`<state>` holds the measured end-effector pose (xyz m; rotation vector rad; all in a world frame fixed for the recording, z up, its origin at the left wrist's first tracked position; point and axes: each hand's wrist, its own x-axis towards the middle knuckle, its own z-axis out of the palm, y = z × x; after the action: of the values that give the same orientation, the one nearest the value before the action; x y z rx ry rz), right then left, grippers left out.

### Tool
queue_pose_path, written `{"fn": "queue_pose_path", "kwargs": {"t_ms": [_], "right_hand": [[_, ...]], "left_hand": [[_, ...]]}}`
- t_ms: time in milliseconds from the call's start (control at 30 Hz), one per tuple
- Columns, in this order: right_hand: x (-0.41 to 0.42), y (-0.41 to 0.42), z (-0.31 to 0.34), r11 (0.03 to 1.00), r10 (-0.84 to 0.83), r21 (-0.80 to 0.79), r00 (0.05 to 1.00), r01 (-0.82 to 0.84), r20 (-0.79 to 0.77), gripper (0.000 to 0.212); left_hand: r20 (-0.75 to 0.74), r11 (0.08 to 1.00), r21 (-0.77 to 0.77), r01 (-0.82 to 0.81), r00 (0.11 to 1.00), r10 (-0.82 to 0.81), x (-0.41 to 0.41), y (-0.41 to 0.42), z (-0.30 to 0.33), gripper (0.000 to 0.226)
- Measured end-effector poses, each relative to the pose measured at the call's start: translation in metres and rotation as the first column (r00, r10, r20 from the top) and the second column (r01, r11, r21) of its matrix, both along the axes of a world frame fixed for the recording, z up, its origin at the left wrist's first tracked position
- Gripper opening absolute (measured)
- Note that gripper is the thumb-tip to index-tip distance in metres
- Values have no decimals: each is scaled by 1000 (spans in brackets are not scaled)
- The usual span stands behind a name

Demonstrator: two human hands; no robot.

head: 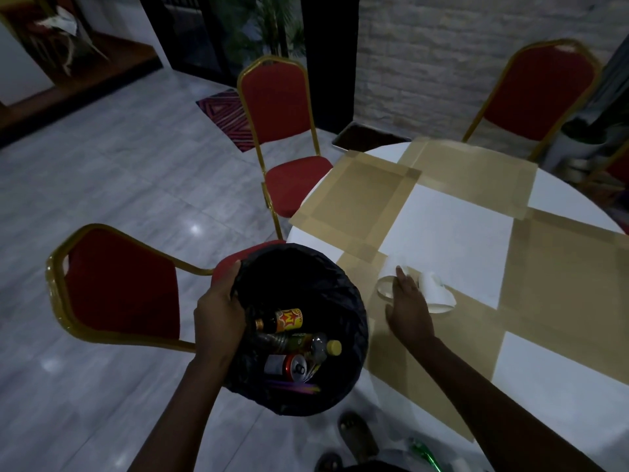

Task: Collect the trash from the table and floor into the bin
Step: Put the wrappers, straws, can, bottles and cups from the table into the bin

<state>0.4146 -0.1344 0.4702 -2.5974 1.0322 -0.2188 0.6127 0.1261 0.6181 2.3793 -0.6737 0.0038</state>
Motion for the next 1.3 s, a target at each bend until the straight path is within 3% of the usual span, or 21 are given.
{"fn": "queue_pose_path", "kwargs": {"t_ms": [133,200,433,533,633,867,1100,1300], "right_hand": [[9,39,61,998,54,3,926,-59,374,59],[14,63,82,991,119,-2,877,-134,466,55],[33,142,60,859,495,-86,776,-505,392,46],[40,157,31,820,533,16,773,-572,343,58],[43,166,19,800,578,7,773,-600,263,58],[32,157,34,834,546,-123,768,-539,335,46],[-5,87,47,953,292,-180,894,-243,340,52],[-34,22,28,984,57,-180,970,-14,237,55]], "left_hand": [[10,999,-36,10,1000,-9,0,-1,-2,55],[9,999,-47,14,1000,-13,-1,0,-2,55],[4,992,-116,49,999,-49,-10,13,5,50],[11,986,-157,58,998,-57,-15,22,8,50],[34,982,-174,74,997,-69,-20,28,10,49],[45,971,-219,99,995,-91,-33,29,21,42],[115,967,-205,153,985,-132,-29,17,16,45],[108,972,-163,170,982,-153,-30,0,18,45]]}}
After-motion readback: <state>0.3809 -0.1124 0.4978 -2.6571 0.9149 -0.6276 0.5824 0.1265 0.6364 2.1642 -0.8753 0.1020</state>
